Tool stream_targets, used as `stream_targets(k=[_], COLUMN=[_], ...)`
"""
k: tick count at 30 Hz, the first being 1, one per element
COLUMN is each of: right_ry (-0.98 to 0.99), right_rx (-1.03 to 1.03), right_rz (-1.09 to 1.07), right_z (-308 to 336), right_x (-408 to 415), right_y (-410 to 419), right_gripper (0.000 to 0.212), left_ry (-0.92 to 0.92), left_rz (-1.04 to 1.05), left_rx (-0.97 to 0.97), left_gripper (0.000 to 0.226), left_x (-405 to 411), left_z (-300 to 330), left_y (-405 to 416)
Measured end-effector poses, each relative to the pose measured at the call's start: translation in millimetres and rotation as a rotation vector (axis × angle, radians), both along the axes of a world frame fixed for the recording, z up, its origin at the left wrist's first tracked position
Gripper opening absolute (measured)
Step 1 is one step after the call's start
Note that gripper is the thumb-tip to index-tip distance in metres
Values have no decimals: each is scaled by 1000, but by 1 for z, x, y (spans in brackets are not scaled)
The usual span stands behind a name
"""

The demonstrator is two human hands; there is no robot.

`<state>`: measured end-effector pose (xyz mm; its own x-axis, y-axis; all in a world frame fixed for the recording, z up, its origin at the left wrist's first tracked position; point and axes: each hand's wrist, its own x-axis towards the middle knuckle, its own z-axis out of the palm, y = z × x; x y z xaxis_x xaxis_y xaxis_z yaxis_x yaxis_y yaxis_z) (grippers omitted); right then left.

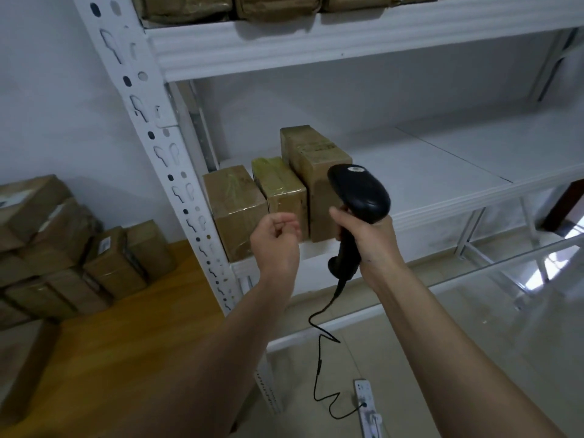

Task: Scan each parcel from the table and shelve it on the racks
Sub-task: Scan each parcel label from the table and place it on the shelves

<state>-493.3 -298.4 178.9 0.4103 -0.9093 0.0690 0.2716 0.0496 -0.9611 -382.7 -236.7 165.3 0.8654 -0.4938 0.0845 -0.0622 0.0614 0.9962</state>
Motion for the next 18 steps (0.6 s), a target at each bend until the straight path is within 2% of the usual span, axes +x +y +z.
stream_targets(k=[8, 14, 18], right_ry=[152, 233, 281], right_rx=[-63, -6, 33], right_rz=[287, 464, 557], right_z=[-23, -37, -52], right_x=[77, 182, 246], right_y=[83, 176, 233], right_gripper=[19, 23, 14], left_ry=[33, 73, 78], left_rz=[67, 204, 283], left_rx=[38, 103, 168], left_gripper=[25, 26, 24], left_x=[72, 173, 238], left_z=[-21, -36, -49], left_y=[85, 197, 274])
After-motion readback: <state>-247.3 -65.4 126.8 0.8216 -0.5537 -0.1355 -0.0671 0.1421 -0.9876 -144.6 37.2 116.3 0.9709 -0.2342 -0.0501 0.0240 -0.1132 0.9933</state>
